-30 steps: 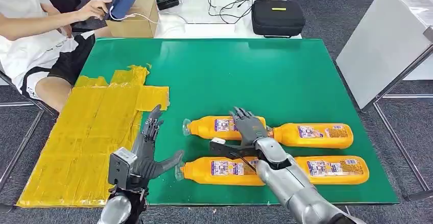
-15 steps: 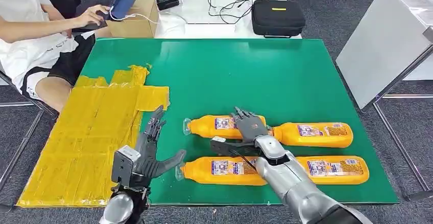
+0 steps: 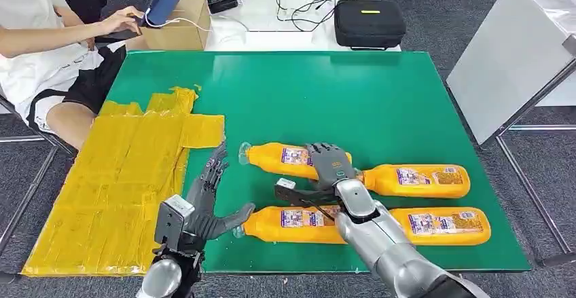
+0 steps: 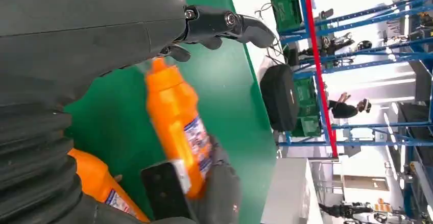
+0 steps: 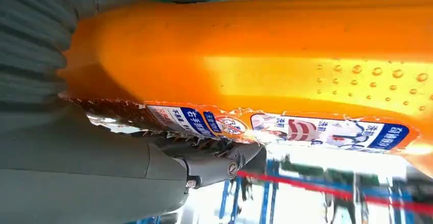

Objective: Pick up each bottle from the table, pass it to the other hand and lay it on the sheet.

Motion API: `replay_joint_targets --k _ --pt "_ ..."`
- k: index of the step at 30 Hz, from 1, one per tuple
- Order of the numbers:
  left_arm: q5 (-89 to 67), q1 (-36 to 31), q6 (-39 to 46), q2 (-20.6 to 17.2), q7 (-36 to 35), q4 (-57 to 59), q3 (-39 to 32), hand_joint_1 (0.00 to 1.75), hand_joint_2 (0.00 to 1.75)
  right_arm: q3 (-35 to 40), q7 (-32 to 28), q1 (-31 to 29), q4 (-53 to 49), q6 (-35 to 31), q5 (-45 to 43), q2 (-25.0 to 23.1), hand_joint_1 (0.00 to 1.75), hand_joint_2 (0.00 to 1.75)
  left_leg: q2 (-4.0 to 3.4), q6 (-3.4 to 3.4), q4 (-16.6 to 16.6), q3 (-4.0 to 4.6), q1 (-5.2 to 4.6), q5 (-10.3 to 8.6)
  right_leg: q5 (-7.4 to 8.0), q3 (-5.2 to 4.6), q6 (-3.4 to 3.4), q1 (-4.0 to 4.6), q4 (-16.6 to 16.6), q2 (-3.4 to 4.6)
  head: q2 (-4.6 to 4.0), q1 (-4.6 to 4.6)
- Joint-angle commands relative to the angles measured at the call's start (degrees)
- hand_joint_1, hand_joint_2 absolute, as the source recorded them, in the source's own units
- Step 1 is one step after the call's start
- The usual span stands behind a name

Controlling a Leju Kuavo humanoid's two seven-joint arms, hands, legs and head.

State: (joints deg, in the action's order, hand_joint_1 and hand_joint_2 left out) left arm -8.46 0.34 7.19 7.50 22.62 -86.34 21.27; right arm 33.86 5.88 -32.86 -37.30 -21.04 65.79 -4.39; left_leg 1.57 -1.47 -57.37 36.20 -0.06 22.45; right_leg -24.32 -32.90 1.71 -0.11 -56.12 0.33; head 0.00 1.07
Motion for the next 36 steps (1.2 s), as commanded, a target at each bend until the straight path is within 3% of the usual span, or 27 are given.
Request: replay_joint_targets --k 1,6,17,21,24,30,31,36 --pt "-0.6 -0.1 -0.2 -0.3 -0.1 1.0 0.9 0.00 1.75 -6.4 -2.9 5.3 -17.9 -7.1 -1.5 2.3 1.75 1.75 0.02 0.08 0.0 -0.10 0.05 0.08 -0.11 0.18 -0.01 0.06 0.0 -0.16 0.00 -0.02" --pt "-1.2 0.4 0.1 -0.6 0.4 0.7 0.6 0.00 1.75 -11.5 -4.9 9.5 -30.8 -9.6 -3.8 4.2 1.75 1.75 0.07 0.05 0.0 0.03 0.01 0.04 -0.08 0.05 0.01 0.02 0.0 -0.19 0.00 0.00" --pt "-0.9 1.4 0.1 -0.8 0.9 0.6 0.0 0.00 1.75 -15.2 -11.0 14.5 -38.4 -12.3 -12.6 3.4 1.75 1.75 0.03 0.07 0.0 -0.01 0.00 0.07 -0.08 0.09 -0.01 0.00 0.0 -0.16 0.00 0.00" --pt "0.4 1.8 -0.9 -1.2 0.9 0.5 -0.5 0.00 1.75 -14.3 -16.9 19.0 -42.9 -6.9 -25.1 2.5 1.75 1.75 0.06 0.06 0.0 -0.03 0.00 0.06 -0.08 0.10 -0.01 0.00 0.0 -0.17 0.00 0.00" --pt "0.5 1.7 -1.4 -1.5 1.2 0.4 -0.2 0.00 1.75 -11.7 -20.8 21.4 -44.2 4.2 -38.1 2.4 1.75 1.75 0.00 0.06 0.0 -0.05 0.01 0.08 -0.07 0.11 -0.02 0.02 0.1 -0.12 0.00 0.00" --pt "0.5 1.6 -1.4 -1.6 1.2 0.5 -0.1 0.00 1.75 -11.3 -20.9 21.2 -43.9 4.1 -38.0 2.2 1.75 1.75 -0.03 0.06 0.0 0.02 0.00 0.06 -0.06 0.03 -0.01 0.01 0.0 -0.09 0.00 -0.02" --pt "0.8 1.5 -1.7 -1.7 1.5 0.5 0.1 0.00 1.75 -10.9 -21.7 21.2 -43.9 7.1 -40.9 2.2 1.75 1.75 -0.02 0.04 0.0 0.05 -0.01 0.04 -0.04 -0.01 -0.01 0.00 0.0 -0.08 0.00 0.00" --pt "1.7 0.5 -2.8 -2.0 1.8 1.1 0.7 0.00 1.75 -2.4 -23.5 21.6 -40.4 11.4 -40.0 0.6 1.75 1.75 -0.15 0.08 0.0 -0.06 0.03 0.09 -0.05 0.10 -0.03 0.04 0.1 0.00 0.00 -0.02"
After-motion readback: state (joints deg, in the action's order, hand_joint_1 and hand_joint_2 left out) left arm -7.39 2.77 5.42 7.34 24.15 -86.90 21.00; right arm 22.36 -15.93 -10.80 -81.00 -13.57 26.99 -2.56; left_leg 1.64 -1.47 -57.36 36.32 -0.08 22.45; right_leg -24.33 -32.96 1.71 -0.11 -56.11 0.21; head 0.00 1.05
